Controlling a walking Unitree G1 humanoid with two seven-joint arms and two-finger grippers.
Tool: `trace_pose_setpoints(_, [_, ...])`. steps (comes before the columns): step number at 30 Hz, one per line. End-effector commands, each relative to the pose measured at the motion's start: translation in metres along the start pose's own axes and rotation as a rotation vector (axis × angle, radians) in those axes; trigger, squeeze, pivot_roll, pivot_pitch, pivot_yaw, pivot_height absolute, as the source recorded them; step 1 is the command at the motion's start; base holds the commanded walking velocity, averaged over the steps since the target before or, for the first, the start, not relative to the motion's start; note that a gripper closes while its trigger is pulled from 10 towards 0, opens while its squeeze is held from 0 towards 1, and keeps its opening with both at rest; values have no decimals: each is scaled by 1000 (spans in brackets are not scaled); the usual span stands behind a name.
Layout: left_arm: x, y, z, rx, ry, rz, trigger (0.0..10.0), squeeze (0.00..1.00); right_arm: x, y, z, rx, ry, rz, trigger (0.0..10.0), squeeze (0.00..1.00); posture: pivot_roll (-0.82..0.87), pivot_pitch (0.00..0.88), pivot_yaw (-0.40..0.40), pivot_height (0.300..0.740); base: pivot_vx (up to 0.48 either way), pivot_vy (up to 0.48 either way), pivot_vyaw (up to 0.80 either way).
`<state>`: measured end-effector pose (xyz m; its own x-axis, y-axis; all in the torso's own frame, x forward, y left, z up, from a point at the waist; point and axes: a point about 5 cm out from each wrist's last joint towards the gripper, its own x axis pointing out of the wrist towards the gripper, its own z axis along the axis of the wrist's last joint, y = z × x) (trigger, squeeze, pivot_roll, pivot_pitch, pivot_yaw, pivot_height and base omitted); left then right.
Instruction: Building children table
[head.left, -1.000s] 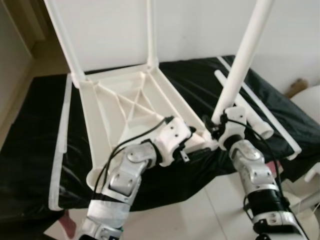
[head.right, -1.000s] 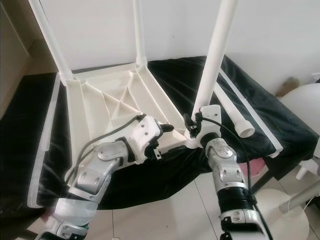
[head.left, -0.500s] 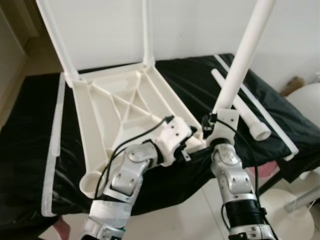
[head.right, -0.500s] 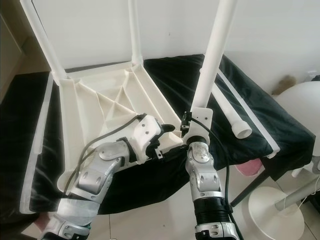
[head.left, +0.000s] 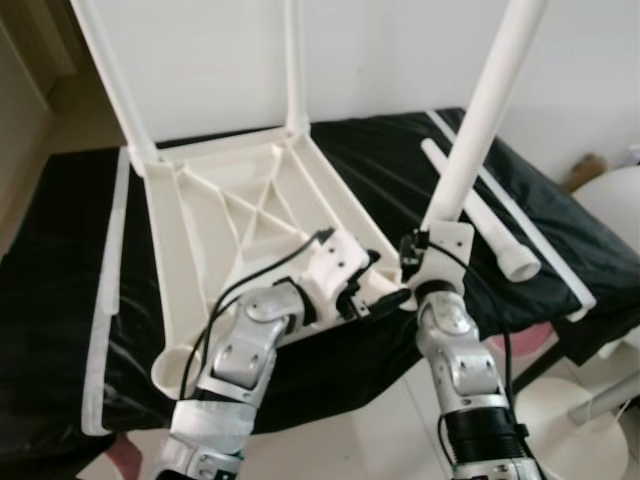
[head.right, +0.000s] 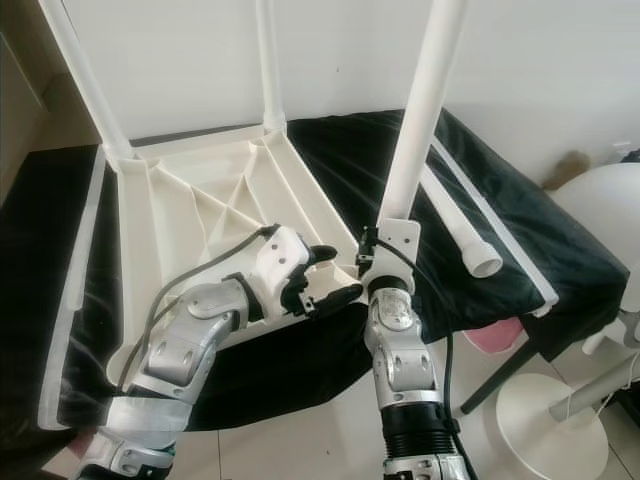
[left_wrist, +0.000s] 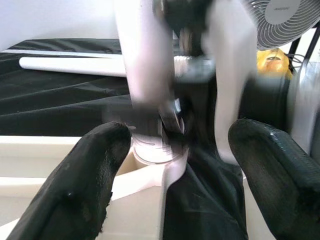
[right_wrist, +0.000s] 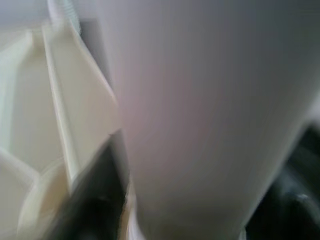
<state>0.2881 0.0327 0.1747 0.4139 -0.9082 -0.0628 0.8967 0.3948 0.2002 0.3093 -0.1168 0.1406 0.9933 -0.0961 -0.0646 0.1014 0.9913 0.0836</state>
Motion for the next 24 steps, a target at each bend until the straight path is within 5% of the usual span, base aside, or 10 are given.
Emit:
trace_pose_setpoints(1, [-1,8,0,-14,3,121,10000,0,-2,0,-11,7,60,15,10000,1000,16,0,-7,740,0,0,0])
trace_pose_setpoints(9, [-5,11,-1,-17,13,134,10000,0,-2,-7,-4,25,18,55,10000,1000,21,0,-4,740,0,0,0])
trace_pose_setpoints(15, [-7,12,1,-18,11,136,10000,0,2,-28,5,12,-19,158,10000,1000,21,0,0,740,0,0,0])
trace_pose_setpoints(16, [-7,12,1,-17,11,136,10000,0,3,-32,7,2,-26,177,10000,0,20,0,0,740,0,0,0])
trace_pose_setpoints(24, [-7,12,2,-15,11,133,10000,0,12,-46,15,-76,-35,297,10000,0,16,0,6,740,0,0,0])
